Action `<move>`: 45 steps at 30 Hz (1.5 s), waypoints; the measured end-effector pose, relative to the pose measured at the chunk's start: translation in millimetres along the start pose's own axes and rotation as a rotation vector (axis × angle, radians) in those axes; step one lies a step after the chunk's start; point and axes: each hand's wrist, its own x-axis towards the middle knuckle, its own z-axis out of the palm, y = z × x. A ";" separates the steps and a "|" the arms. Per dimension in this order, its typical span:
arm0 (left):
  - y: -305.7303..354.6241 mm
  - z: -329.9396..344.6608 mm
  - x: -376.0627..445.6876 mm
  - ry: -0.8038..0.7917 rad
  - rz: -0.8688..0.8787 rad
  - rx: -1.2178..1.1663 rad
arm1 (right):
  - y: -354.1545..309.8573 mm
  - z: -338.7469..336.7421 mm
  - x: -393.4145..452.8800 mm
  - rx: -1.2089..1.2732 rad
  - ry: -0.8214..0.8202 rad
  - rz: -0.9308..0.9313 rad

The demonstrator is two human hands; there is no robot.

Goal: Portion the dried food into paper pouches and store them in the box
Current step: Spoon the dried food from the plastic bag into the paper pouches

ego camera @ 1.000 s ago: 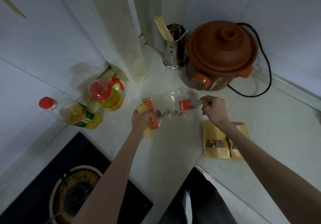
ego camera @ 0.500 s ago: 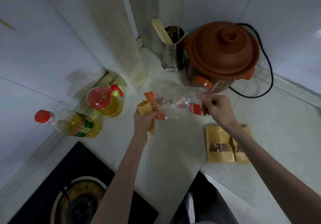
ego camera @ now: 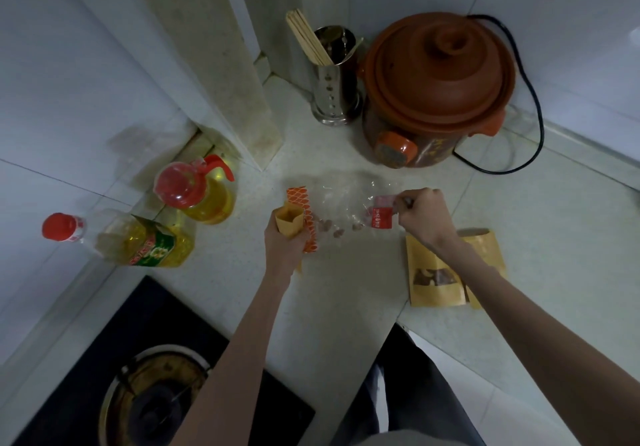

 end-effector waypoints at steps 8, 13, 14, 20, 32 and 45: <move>-7.3 -3.6 -6.2 -0.043 0.303 0.153 | -2.4 10.7 3.3 -0.147 -0.126 -0.008; -13.9 -5.0 0.8 -0.037 0.223 0.124 | -5.5 19.3 8.2 -0.088 -0.142 0.022; -15.4 -5.4 2.8 -0.028 0.218 0.127 | -5.6 21.5 9.5 -0.073 -0.131 0.026; -24.3 -8.6 5.8 -0.029 0.178 0.063 | -11.6 33.0 10.0 -0.021 -0.076 -0.019; -25.7 -2.0 12.2 -0.073 -0.005 -0.081 | -19.5 63.2 5.9 0.130 -0.096 0.034; -18.2 -0.9 26.7 -0.146 -0.031 0.024 | -24.6 99.2 -2.6 0.493 0.031 0.357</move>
